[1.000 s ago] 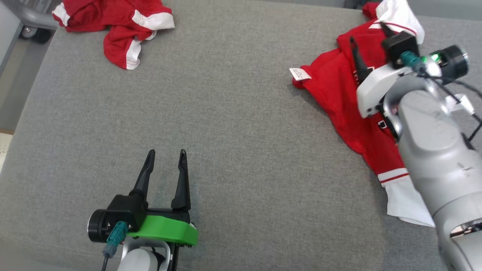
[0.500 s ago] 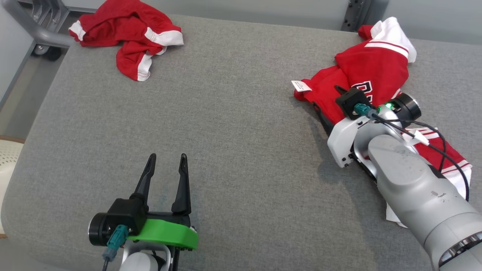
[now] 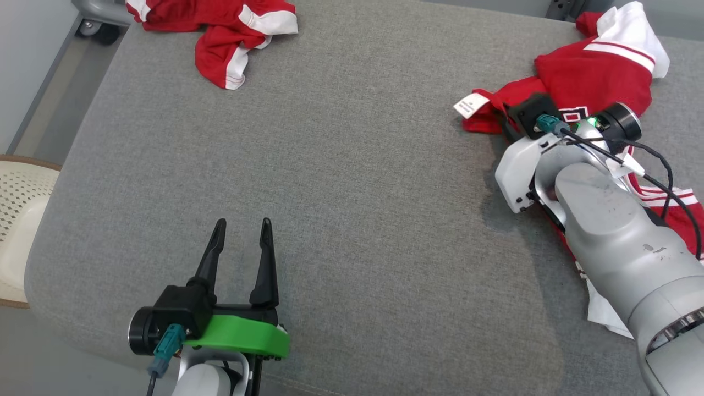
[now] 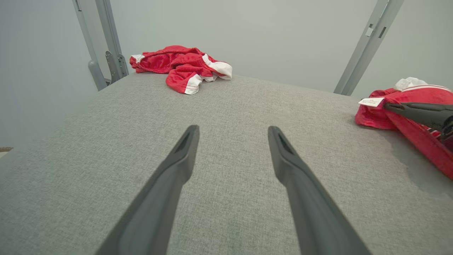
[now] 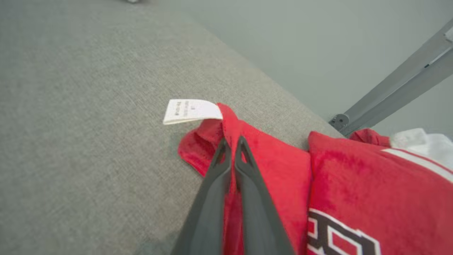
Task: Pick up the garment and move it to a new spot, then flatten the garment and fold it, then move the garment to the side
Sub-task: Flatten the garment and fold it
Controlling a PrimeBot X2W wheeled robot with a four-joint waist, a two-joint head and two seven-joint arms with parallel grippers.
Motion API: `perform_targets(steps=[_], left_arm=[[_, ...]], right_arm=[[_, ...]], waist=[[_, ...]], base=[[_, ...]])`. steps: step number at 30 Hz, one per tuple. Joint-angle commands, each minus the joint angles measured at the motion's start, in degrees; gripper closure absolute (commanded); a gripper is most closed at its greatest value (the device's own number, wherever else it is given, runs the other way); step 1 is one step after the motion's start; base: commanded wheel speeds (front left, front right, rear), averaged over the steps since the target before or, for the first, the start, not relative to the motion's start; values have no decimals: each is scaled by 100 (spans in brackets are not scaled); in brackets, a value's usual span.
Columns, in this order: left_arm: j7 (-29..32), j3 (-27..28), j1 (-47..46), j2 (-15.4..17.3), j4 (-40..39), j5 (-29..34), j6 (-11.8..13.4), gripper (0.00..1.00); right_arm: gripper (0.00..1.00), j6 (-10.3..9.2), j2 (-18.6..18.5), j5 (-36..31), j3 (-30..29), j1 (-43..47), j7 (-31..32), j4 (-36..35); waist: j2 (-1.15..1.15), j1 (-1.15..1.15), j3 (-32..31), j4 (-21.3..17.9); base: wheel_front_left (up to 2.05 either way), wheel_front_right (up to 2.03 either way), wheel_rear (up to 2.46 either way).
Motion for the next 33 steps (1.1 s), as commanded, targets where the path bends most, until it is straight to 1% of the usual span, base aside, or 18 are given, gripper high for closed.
perform_targets(steps=[1, 5, 9, 12, 15, 20, 22, 24, 25, 26, 27, 33], left_arm=[[4, 36, -44, 12, -2, 14, 13, 0], [3, 85, 11, 12, 16, 62, -15, 0], [3, 152, 75, 12, 17, 114, -33, 0], [3, 188, 106, 12, 4, 153, -41, 0], [3, 216, 132, 12, -6, 162, -61, 0], [3, 249, 144, 12, -32, 154, -61, 0], [3, 260, 135, 12, -40, 149, -60, 0], [3, 265, 121, 12, -48, 147, -56, 0], [3, 275, 123, 12, -51, 150, -52, 0], [4, 293, 134, 13, -57, 158, -41, 0], [3, 300, 148, 12, -58, 168, -38, 0], [4, 384, 228, 12, -36, 239, -74, 0]], right_arm=[[100, -8, 43, 44, 6, -80, -68, -103], [100, -8, 195, 97, 145, -49, -130, -502], [100, -8, 369, 257, 479, 259, -134, -1228], [100, -8, 404, 424, 870, 650, -137, -1845], [100, -8, 444, 647, 1374, 1177, -134, -2231], [100, -8, 484, 1186, 2324, 1974, -79, -2547], [100, -8, 460, 1320, 2568, 2141, -65, -2572], [100, -7, 458, 1455, 2678, 2247, -80, -2609], [79, -7, 447, 1489, 2708, 2280, -92, -2630], [62, -6, 442, 1538, 2703, 2309, -98, -2664], [0, -6, 419, 1565, 2661, 2313, -101, -2705], [0, -7, 291, 1512, 2146, 2501, -132, -3160]], waist=[[0, 0, -79, -96], [0, 0, -201, -238], [0, 0, -319, -374], [0, 0, -388, -439], [0, 0, -410, -459], [0, 0, -400, -478], [0, 0, -388, -489], [0, 0, -384, -507], [0, 0, -387, -525], [0, 0, -392, -557], [0, 0, -400, -585], [0, 0, -527, -827]], base=[[0, 0, 0], [0, 0, 0], [0, 0, 0], [0, 0, 0], [0, 0, 0], [0, 0, 0], [0, 0, 0], [0, 0, 0], [0, 0, 0], [0, 0, 0], [0, 0, 0], [0, 0, 0]])
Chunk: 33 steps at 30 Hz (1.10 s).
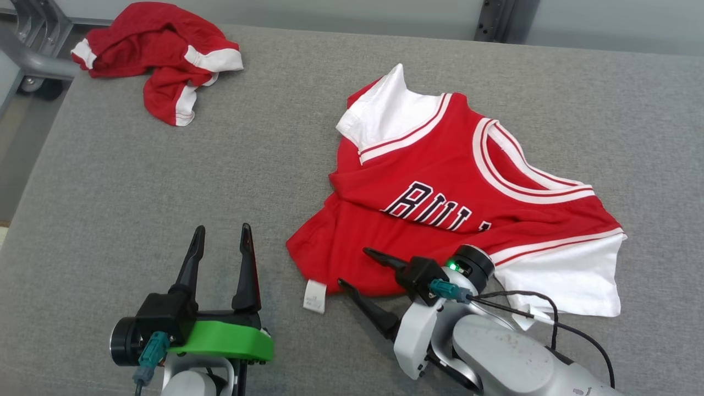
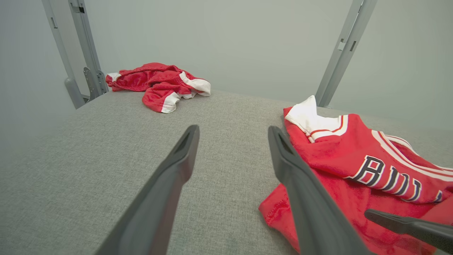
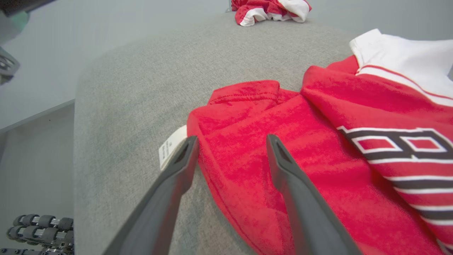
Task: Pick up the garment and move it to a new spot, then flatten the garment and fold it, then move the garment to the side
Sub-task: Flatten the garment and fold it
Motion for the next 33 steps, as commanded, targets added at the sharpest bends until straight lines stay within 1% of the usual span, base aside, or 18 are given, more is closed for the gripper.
perform_targets(steps=[1, 5, 9, 10, 11, 15, 17, 19, 21, 26, 29, 30, 31, 32, 33], left_arm=[[5, 43, 84, 14, 1, 95, -25, 0], [5, 72, 123, 13, 20, 121, -58, 0], [5, 87, 195, 13, 39, 149, -77, 0], [5, 95, 220, 14, 46, 163, -86, 0], [6, 95, 222, 14, 46, 169, -94, 0], [5, 79, 245, 14, 54, 186, -120, 0], [5, 70, 246, 14, 66, 181, -129, 0], [5, 67, 242, 13, 72, 180, -133, 0], [5, 56, 232, 14, 88, 186, -146, 0], [5, -5, 151, 14, 113, 178, -155, 0], [5, -23, 135, 14, 123, 163, -128, 0], [5, -26, 131, 14, 121, 158, -123, 0], [5, -23, 129, 14, 115, 154, -115, 0], [5, -18, 126, 13, 108, 150, -120, 0], [5, -9, 127, 13, 100, 149, -113, 0]], right_arm=[[0, -6, -24, -42, -108, 182, -22, -148], [0, -6, -145, -126, -702, 487, -26, -592], [0, -6, -261, -311, -1803, 893, -23, -762], [0, -7, -333, -526, -2379, 1012, -23, -684], [0, -6, -350, -623, -2668, 1079, -22, -606], [0, -5, -398, -1019, -3672, 1168, 179, -270], [0, -5, -461, -1249, -4008, 1100, 303, -121], [0, -5, -428, -1338, -4194, 988, 416, -21], [0, -5, -421, -1451, -4199, 873, 594, 112], [0, -6, -527, -1580, -3845, 572, 1128, 587], [0, -6, -550, -1495, -3677, 443, 1505, 970], [29, -6, -581, -1478, -3621, 411, 1587, 1084], [73, -7, -608, -1443, -3587, 379, 1642, 1185], [100, -9, -634, -1405, -3566, 339, 1657, 1254], [100, -9, -668, -1375, -3547, 288, 1662, 1307]], waist=[[0, 0, -93, -146], [0, 0, -197, -328], [0, 0, -306, -473], [0, 0, -336, -512], [0, 0, -347, -521], [0, 0, -362, -522], [0, 0, -356, -507], [0, 0, -344, -494], [0, 0, -326, -469], [0, 0, -262, -365], [0, 0, -231, -299], [0, 0, -220, -281], [0, 0, -209, -268], [0, 0, -196, -257], [0, 0, -186, -254]], base=[[0, 0, 0], [0, 0, 0], [0, 0, 0], [0, 0, 0], [0, 0, 0], [0, 0, 0], [0, 0, 0], [0, 0, 0], [0, 0, 0], [0, 0, 0], [0, 0, 0], [0, 0, 0], [0, 0, 0], [0, 0, 0], [0, 0, 0]])
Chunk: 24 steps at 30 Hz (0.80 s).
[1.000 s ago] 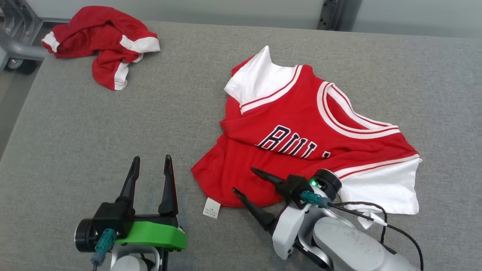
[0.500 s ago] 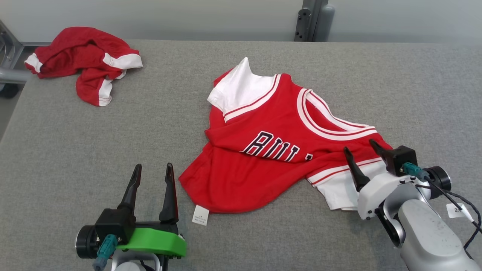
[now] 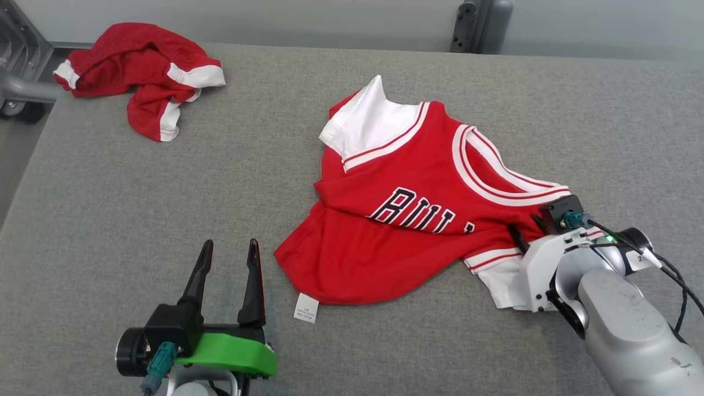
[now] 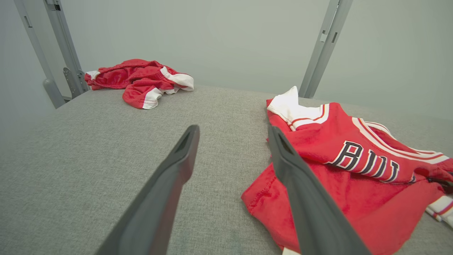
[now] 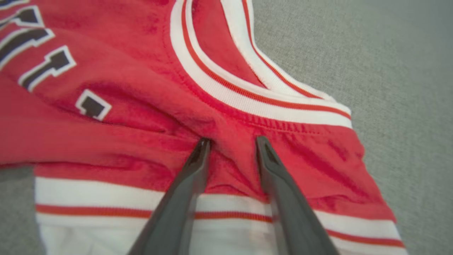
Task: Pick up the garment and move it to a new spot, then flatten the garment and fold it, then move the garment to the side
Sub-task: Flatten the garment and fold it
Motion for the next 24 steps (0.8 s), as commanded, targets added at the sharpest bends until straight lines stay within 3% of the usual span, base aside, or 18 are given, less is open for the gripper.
perform_targets(steps=[1, 11, 20, 21, 22, 23, 24], left_arm=[[4, 27, -52, 13, -21, -10, 16, 0], [5, 80, -119, 14, -68, 2, 35, 0], [4, 100, -155, 14, -53, 11, 22, 0], [4, 109, -154, 14, -54, 16, 20, 0], [4, 113, -155, 14, -55, 25, 15, 0], [4, 119, -155, 14, -59, 33, 8, 0], [5, 129, -151, 14, -65, 44, -1, 0]], right_arm=[[100, -14, -134, 18, 25, 2, 64, 169], [100, -13, -424, -23, -697, -626, -517, 463], [100, -13, -287, -278, -1430, -636, -915, 850], [65, -13, -256, -292, -1476, -636, -992, 866], [18, -13, -226, -326, -1528, -638, -1102, 857], [0, -13, -197, -365, -1574, -638, -1192, 833], [0, -13, -149, -406, -1613, -624, -1290, 783]], waist=[[0, 0, 38, 11], [0, 0, 183, -127], [0, 0, 214, -281], [0, 0, 212, -301], [0, 0, 208, -322], [0, 0, 200, -346], [0, 0, 186, -374]], base=[[0, 0, 0], [0, 0, 0], [0, 0, 0], [0, 0, 0], [0, 0, 0], [0, 0, 0], [0, 0, 0]])
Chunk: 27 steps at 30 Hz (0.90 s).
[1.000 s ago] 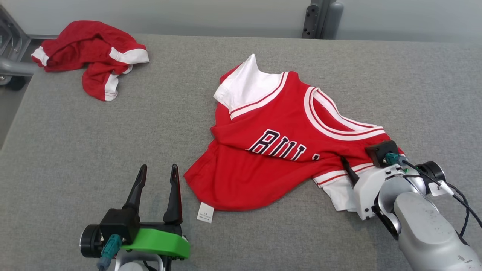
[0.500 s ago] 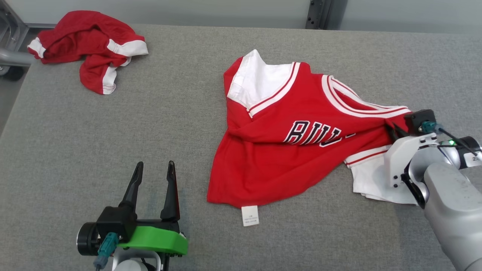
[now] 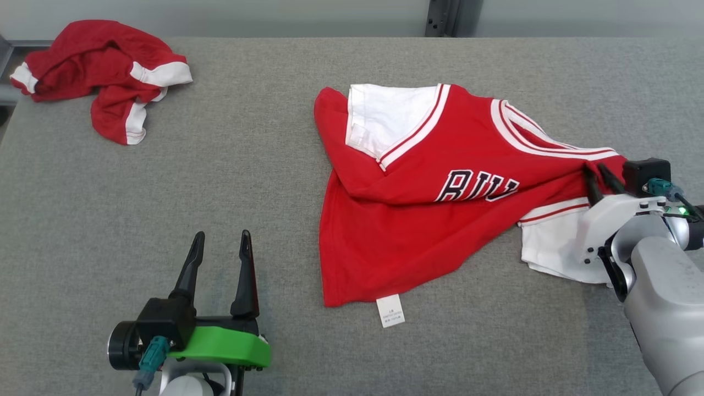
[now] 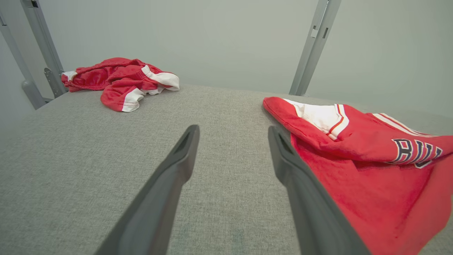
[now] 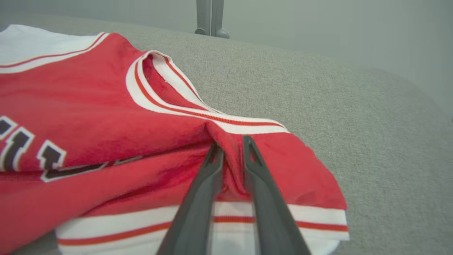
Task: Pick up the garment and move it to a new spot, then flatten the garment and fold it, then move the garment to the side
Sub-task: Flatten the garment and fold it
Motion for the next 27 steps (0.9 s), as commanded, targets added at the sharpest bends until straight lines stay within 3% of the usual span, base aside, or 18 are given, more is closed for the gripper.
perform_targets(steps=[1, 7, 17, 27], left_arm=[[4, 17, -56, 15, -17, 43, -23, 0], [4, 82, -87, 15, -61, 192, -91, 0], [4, 195, 168, 15, -50, 248, -196, 0], [4, 253, 575, 15, -171, 135, -268, 0]], right_arm=[[0, -11, 52, -50, -64, 49, -128, -91], [0, -11, 341, -112, -328, 421, -358, -1009], [0, -10, 978, -183, -584, 1972, -358, -3738], [0, -10, 1183, -177, -447, 3061, -360, -4678]], waist=[[0, 0, -34, -62], [0, 0, -180, -262], [0, 0, -509, -568], [0, 0, -684, -697]], base=[[0, 0, 0], [0, 0, 0], [0, 0, 0], [0, 0, 0]])
